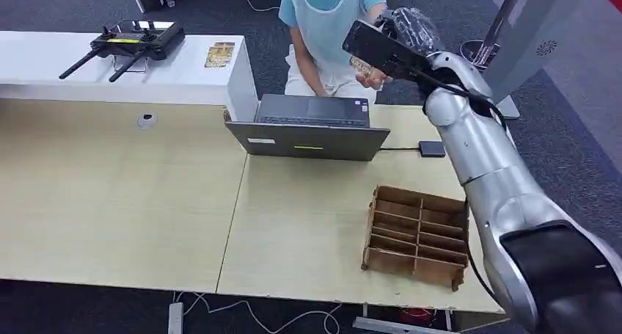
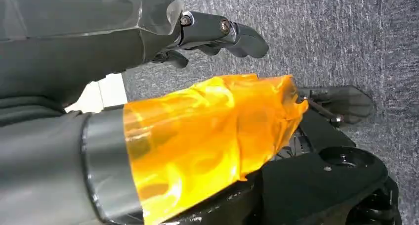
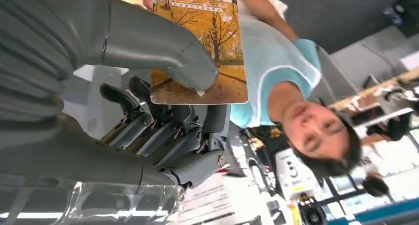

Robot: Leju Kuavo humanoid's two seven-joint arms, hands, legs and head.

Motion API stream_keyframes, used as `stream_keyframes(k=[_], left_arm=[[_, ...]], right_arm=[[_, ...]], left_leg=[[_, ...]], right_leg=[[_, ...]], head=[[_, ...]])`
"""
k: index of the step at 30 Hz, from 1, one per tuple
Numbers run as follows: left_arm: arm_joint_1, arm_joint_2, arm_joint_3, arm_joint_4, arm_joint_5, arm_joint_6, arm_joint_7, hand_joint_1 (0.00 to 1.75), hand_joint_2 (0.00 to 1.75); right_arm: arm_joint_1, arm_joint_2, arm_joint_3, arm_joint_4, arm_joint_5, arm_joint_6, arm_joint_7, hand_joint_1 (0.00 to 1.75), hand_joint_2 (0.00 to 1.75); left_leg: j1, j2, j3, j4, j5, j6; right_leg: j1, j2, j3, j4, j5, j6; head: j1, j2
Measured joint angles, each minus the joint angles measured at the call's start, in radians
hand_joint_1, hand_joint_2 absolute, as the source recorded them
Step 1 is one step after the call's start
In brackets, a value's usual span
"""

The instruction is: Pass the card to the sensor for recognition and then transmit it.

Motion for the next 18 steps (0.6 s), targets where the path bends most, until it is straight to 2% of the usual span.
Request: stream_keyframes(k=[9, 10, 11, 12, 13, 16, 18], left_arm=[[-0.001, 0.0, -0.005, 0.0, 0.003, 0.0, 0.01, 0.0, 0.0], [-0.001, 0.0, -0.005, 0.0, 0.003, 0.0, 0.012, 0.0, 0.0], [-0.001, 0.0, -0.006, 0.0, 0.004, 0.0, 0.013, 0.0, 0.0], [-0.001, 0.0, -0.008, 0.0, 0.004, 0.0, 0.013, 0.0, 0.0], [-0.001, 0.0, -0.011, 0.0, 0.003, 0.0, 0.014, 0.0, 0.0], [-0.001, 0.0, -0.018, 0.0, 0.003, 0.0, 0.014, 0.0, 0.0], [-0.001, 0.0, -0.02, 0.0, 0.003, 0.001, 0.014, 0.0, 0.0]], right_arm=[[-0.036, 0.029, 0.008, 0.136, 0.056, -0.063, 0.034, 1.75, 1.75], [-0.036, 0.029, 0.008, 0.142, 0.065, -0.068, 0.035, 1.38, 1.75], [-0.036, 0.03, 0.008, 0.148, 0.071, -0.07, 0.035, 1.38, 1.75], [-0.036, 0.03, 0.008, 0.152, 0.077, -0.072, 0.035, 0.21, 1.75], [-0.036, 0.031, 0.008, 0.157, 0.088, -0.076, 0.035, 0.1, 1.75], [-0.034, 0.034, 0.004, 0.168, 0.109, -0.08, 0.037, 0.0, 1.75], [-0.033, 0.035, 0.003, 0.173, 0.12, -0.083, 0.037, 0.0, 1.75]], left_leg=[[0.0, 0.0, 0.0, 0.0, 0.0, 0.0], [0.0, 0.0, 0.0, 0.0, 0.0, 0.0], [0.0, 0.0, 0.0, 0.0, 0.0, 0.0], [0.0, 0.0, 0.0, 0.0, 0.0, 0.0], [0.0, 0.0, 0.0, 0.0, 0.0, 0.0], [0.0, 0.0, 0.0, 0.0, 0.0, 0.0], [0.0, 0.0, 0.0, 0.0, 0.0, 0.0]], right_leg=[[0.0, 0.0, 0.0, 0.0, 0.0, 0.0], [0.0, 0.0, 0.0, 0.0, 0.0, 0.0], [0.0, 0.0, 0.0, 0.0, 0.0, 0.0], [0.0, 0.0, 0.0, 0.0, 0.0, 0.0], [0.0, 0.0, 0.0, 0.0, 0.0, 0.0], [0.0, 0.0, 0.0, 0.0, 0.0, 0.0], [0.0, 0.0, 0.0, 0.0, 0.0, 0.0]], head=[[0.0, 0.0], [0.0, 0.0], [0.0, 0.0], [0.0, 0.0], [0.0, 0.0], [0.0, 0.0], [0.0, 0.0]])
